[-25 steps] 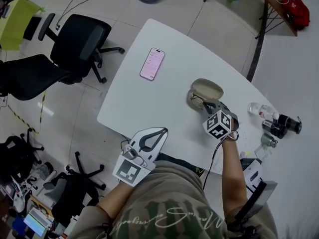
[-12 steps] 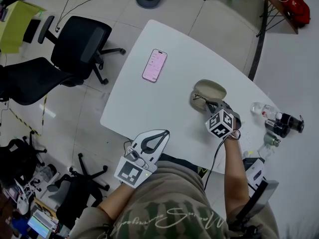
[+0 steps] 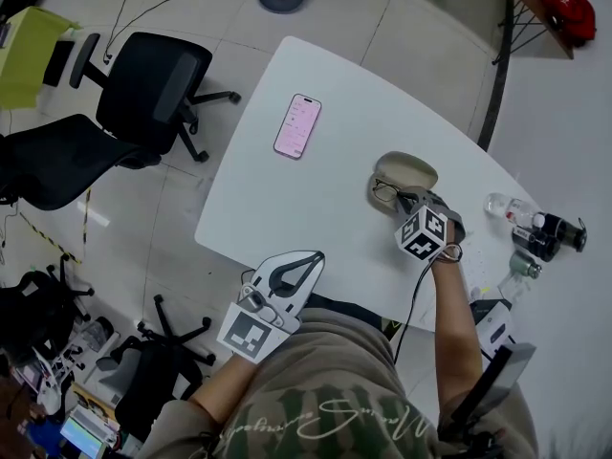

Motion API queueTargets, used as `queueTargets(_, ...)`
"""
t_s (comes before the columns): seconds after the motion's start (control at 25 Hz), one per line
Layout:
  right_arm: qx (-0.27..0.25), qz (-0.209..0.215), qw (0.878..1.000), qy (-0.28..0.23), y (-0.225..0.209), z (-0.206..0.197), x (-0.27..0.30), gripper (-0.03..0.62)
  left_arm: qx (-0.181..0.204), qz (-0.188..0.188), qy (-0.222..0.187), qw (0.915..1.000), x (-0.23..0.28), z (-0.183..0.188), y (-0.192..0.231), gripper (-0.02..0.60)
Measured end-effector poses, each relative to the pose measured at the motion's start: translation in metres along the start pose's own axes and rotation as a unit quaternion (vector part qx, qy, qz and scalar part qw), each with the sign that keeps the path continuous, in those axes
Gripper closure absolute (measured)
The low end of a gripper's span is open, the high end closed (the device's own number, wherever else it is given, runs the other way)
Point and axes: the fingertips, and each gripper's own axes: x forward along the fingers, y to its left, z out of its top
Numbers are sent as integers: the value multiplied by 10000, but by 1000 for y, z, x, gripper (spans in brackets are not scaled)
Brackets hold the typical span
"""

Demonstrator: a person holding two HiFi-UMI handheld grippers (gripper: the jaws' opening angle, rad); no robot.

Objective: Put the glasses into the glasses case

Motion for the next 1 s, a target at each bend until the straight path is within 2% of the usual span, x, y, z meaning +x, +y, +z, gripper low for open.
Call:
queueTargets(0.28,37,-8,10000,45,0,-3,9,572,-63,60,37,10000,-4,-4,8,574)
queueTargets(0.84,-23,-99,9999,34,5,-4,19,571,-149,-79,65,9998,1,-4,6,574)
queueTargets(1.0,150,-241,9996,-97,5,-4,18,571,-104,-21,4,9999,-2,-1,11,574)
